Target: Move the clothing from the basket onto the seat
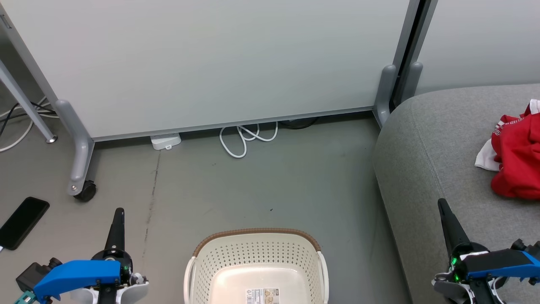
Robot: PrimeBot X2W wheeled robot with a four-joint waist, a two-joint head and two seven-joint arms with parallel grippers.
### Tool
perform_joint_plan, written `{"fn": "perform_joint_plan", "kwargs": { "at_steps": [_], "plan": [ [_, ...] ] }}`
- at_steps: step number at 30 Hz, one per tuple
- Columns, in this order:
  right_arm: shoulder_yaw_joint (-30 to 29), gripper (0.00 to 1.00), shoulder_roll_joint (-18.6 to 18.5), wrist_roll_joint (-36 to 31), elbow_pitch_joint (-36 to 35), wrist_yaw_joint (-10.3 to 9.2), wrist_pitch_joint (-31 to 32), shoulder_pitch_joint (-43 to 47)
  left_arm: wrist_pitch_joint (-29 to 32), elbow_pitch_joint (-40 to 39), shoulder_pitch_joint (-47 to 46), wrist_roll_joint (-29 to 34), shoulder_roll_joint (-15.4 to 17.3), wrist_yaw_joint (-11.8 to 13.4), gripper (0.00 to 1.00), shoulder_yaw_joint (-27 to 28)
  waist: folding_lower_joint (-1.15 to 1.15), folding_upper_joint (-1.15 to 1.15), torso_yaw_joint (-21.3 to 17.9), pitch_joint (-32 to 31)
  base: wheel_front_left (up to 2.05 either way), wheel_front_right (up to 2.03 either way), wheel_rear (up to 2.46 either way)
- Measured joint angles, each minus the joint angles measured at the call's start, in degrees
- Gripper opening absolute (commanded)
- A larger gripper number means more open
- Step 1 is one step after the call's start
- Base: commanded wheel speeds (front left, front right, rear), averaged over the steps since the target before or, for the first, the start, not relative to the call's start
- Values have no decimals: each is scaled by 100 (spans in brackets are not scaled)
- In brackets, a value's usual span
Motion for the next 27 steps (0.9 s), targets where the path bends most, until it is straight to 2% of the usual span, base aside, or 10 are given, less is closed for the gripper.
{"fn": "perform_joint_plan", "kwargs": {
  "at_steps": [27],
  "plan": [
    [-115, 0, 0, 1234, -45, 0, 176, -62, 308, -108, -124, -1099, -33, 0, 0, 141, 0, 0, -20, -28, 0, 0, 0]
  ]
}}
